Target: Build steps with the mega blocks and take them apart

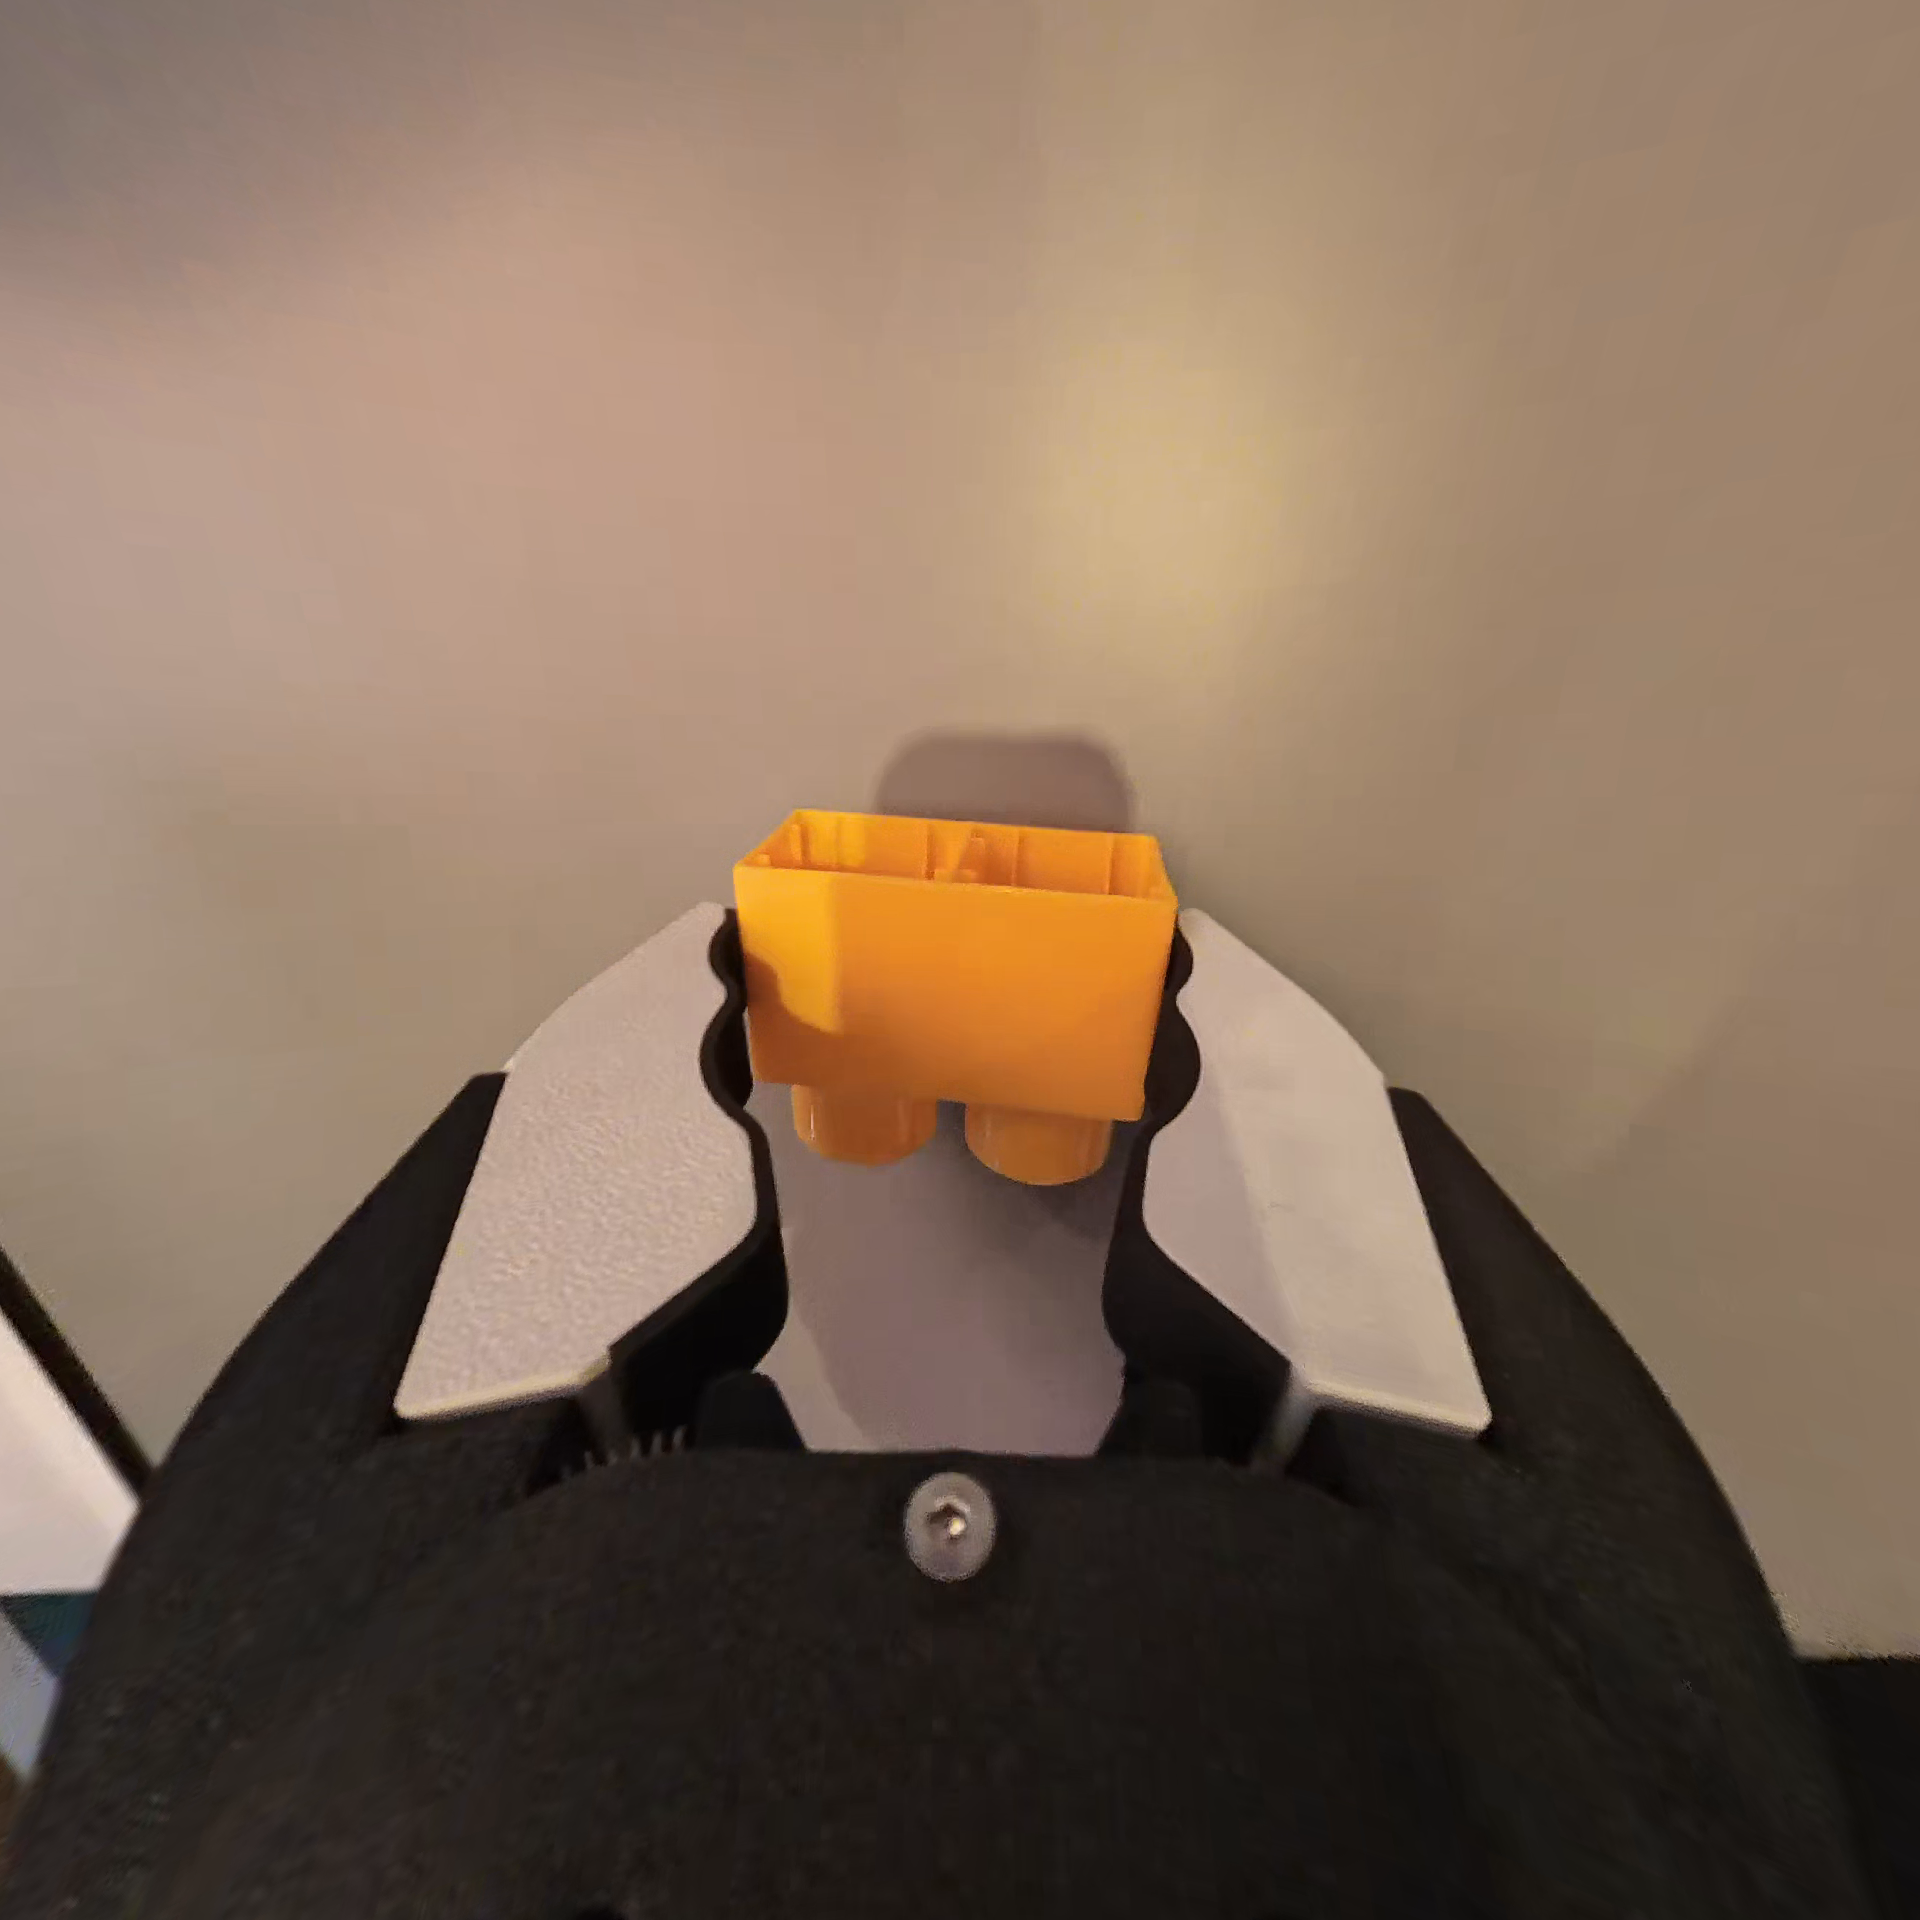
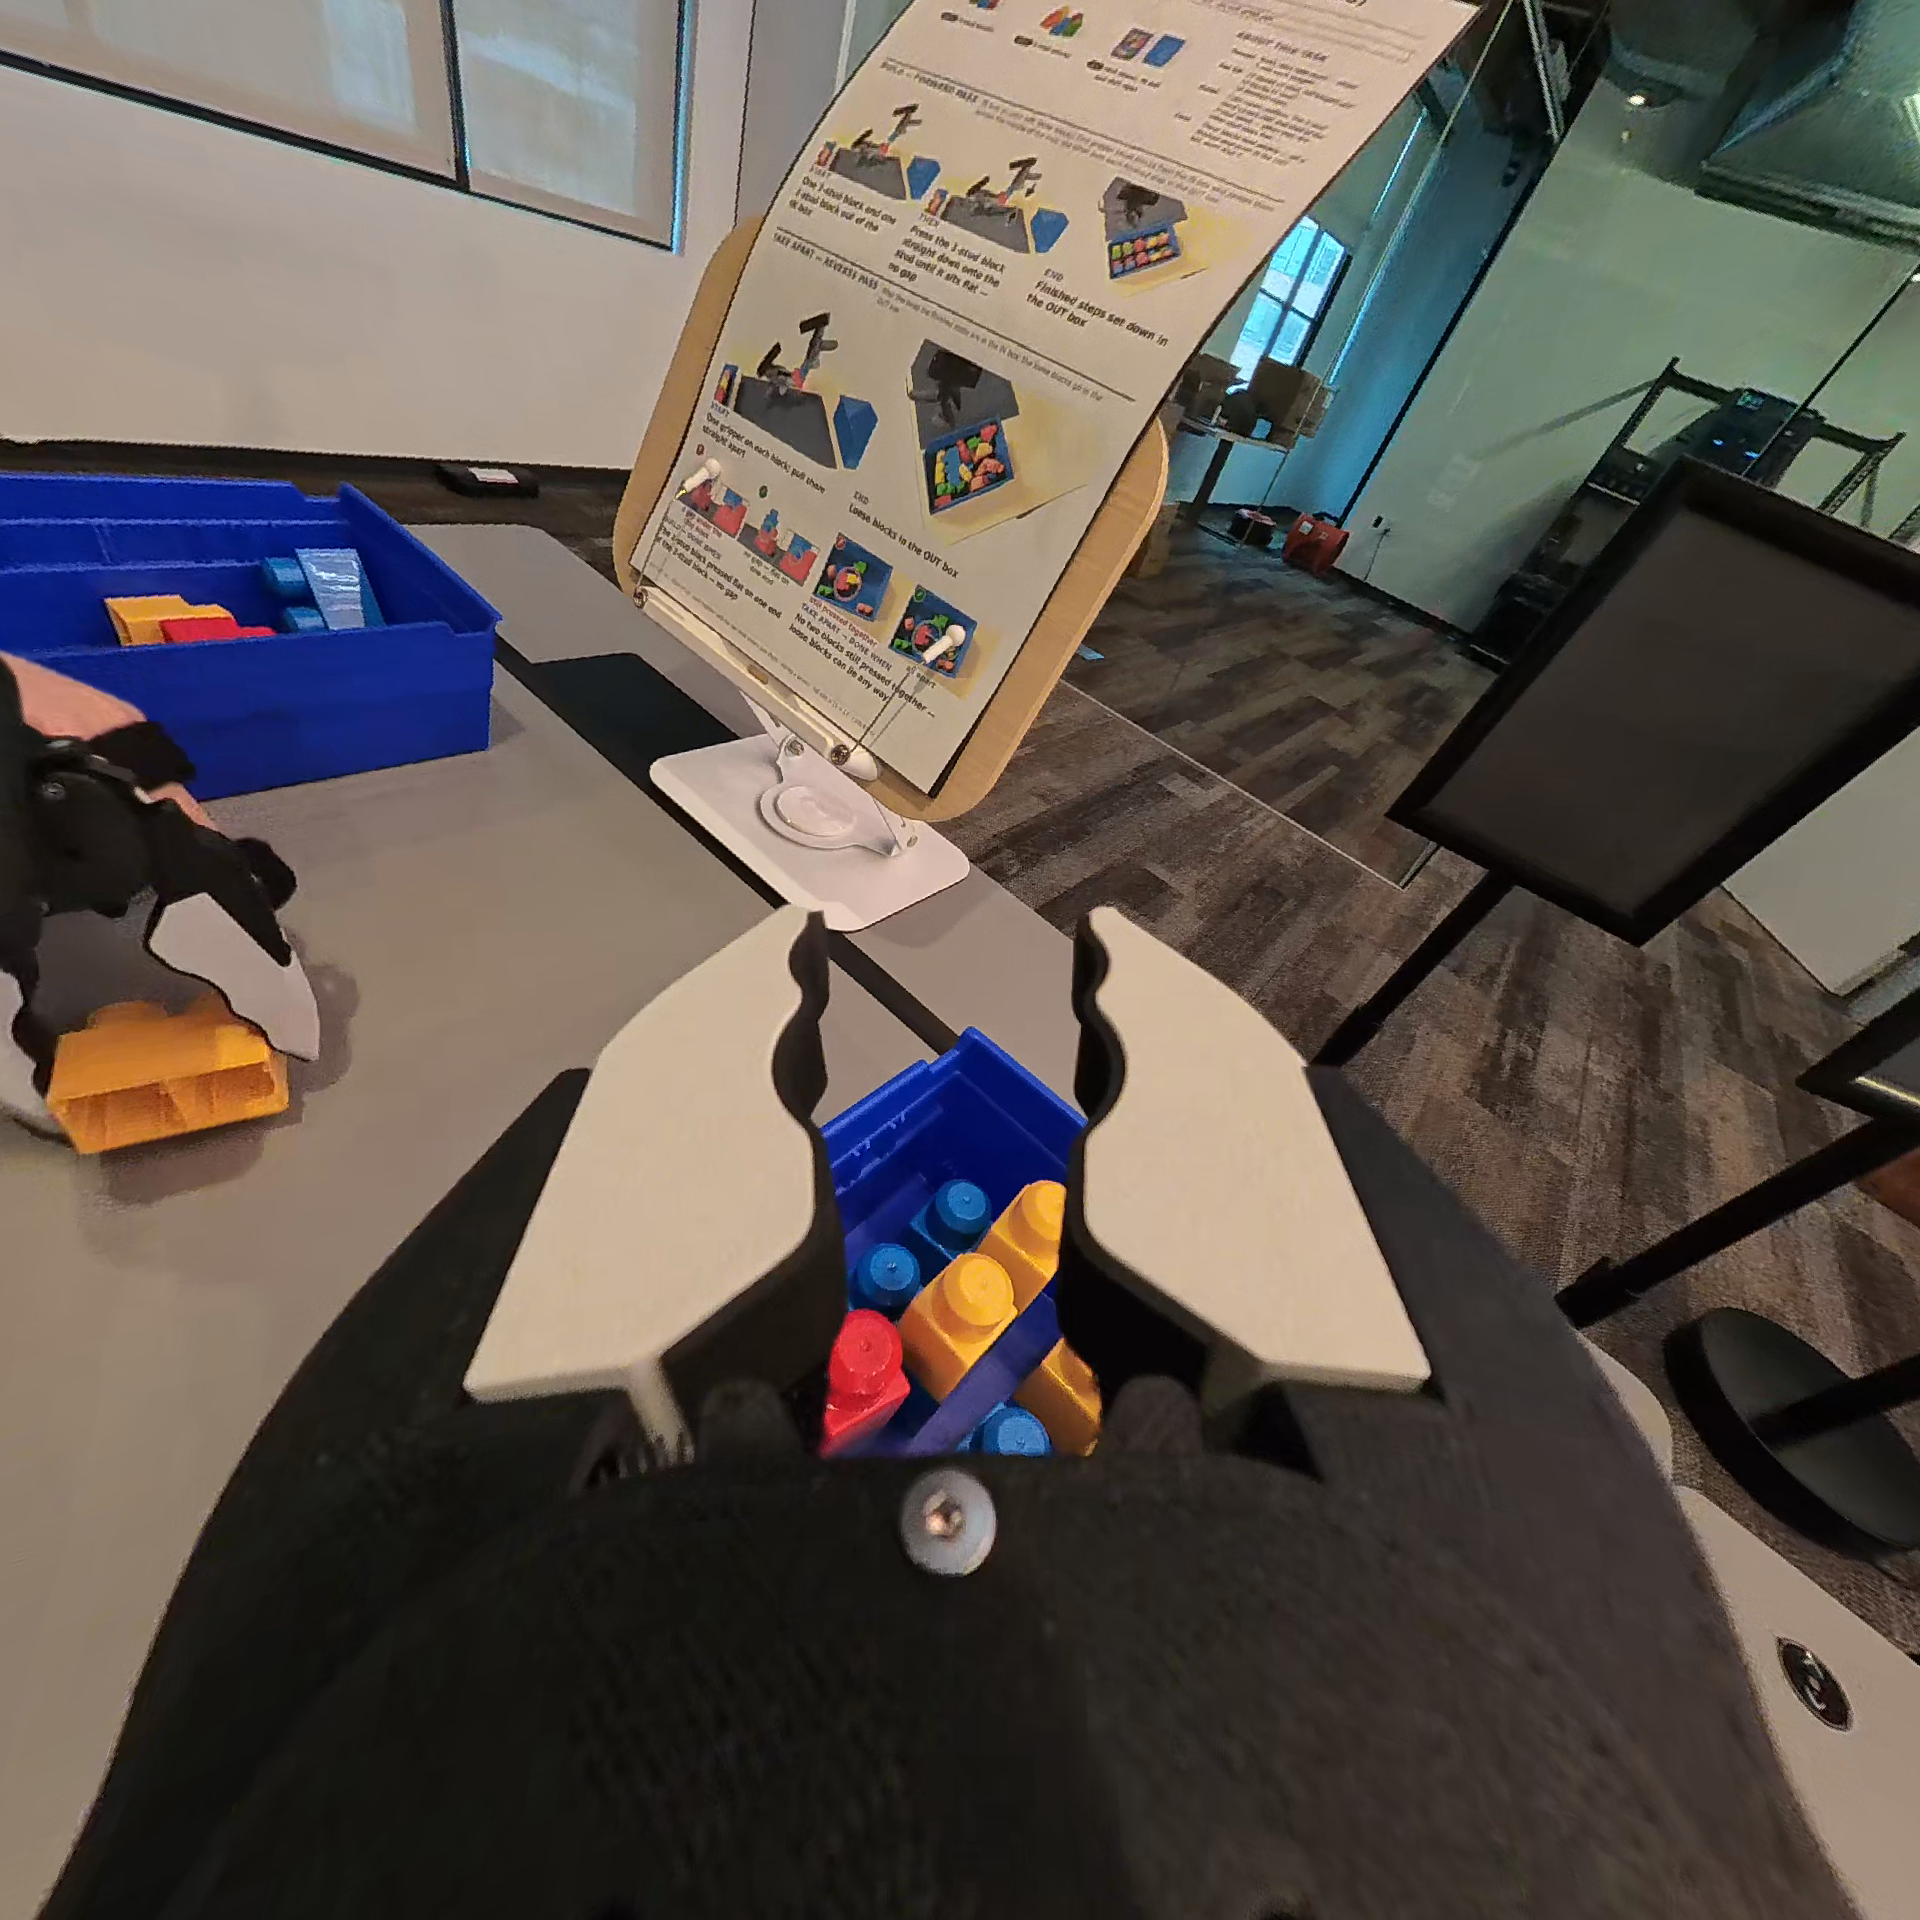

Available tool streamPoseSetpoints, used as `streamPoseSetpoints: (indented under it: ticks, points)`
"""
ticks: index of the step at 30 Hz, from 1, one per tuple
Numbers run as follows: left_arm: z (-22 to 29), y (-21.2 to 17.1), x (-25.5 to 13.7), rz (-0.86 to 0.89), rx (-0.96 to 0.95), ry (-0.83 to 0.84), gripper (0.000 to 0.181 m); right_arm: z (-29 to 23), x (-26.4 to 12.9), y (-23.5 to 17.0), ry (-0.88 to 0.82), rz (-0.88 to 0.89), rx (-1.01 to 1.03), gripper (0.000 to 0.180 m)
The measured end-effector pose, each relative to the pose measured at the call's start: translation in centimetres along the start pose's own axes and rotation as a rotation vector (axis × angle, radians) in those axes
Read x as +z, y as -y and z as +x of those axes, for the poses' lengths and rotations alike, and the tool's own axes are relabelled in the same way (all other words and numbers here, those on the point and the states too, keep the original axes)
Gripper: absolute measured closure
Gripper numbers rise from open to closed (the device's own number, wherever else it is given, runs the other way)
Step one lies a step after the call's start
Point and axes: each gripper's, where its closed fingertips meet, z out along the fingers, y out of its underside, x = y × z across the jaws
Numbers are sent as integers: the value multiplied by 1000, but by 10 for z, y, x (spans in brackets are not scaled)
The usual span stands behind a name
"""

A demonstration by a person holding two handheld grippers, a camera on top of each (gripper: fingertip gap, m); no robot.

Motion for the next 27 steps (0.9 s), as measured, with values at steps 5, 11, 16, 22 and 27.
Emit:
streamPoseSetpoints:
  ticks: [5,11,16,22,27]
  points:
    - [6,2,8,11,1,-30,105,3,3,-7,-3,-30,-1,134]
    - [-1,7,11,49,-28,33,102,1,7,-12,6,-56,-6,134]
    - [-16,24,-59,222,-92,159,101,1,9,-15,5,-67,-6,133]
    - [-80,-50,-233,440,-354,526,110,-1,14,-16,6,-72,-8,133]
    - [-89,-195,-253,78,-470,674,103,-9,23,-22,18,-116,-45,133]
